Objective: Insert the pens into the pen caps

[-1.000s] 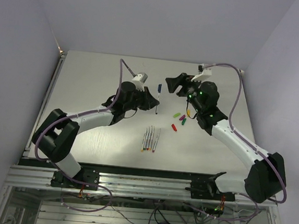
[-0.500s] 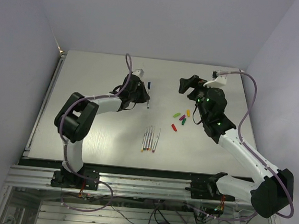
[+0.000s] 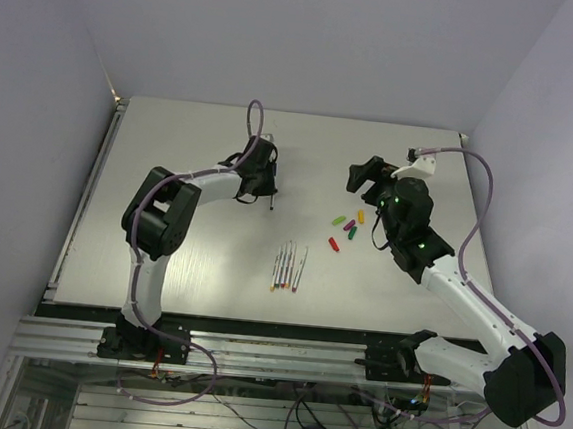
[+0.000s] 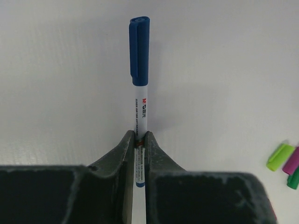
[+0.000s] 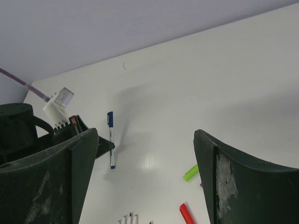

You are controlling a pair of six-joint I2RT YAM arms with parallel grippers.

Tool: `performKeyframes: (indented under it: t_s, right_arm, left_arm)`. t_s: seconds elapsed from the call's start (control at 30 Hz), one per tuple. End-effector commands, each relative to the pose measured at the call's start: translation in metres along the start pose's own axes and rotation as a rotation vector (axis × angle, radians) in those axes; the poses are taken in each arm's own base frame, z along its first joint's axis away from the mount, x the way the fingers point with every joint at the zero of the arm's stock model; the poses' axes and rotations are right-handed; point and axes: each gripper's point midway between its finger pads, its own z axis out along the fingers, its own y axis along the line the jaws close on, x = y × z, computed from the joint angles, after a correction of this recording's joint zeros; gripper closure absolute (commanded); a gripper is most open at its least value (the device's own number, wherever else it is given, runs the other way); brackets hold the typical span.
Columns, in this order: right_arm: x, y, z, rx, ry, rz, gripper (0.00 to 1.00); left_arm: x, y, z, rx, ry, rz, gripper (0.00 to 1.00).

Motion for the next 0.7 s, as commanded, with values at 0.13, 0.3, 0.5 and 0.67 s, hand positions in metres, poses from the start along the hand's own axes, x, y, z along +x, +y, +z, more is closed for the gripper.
performKeyframes:
  t_s: [0.13,0.3,0.5,0.67]
  right_arm:
    - [0.008,-0.004,0.0,0.014,0.015,0.022,0.18]
    - [0.011,-0.003,0.003,0.01,0.026,0.018,0.19]
    - [0.014,-0.002,0.004,0.003,0.035,0.018,0.19]
    - [0.014,-0.003,0.003,0.009,0.032,0.019,0.2]
  left_arm:
    - [0.017,0.036,0.006,-0.177,0.101,0.053,0.75]
    - [0.026,0.043,0.009,-0.206,0.139,0.066,0.64]
    - [0.019,0.039,0.004,-0.196,0.116,0.068,0.38]
    - [-0.005,0.033,-0.01,-0.202,0.057,0.077,0.35]
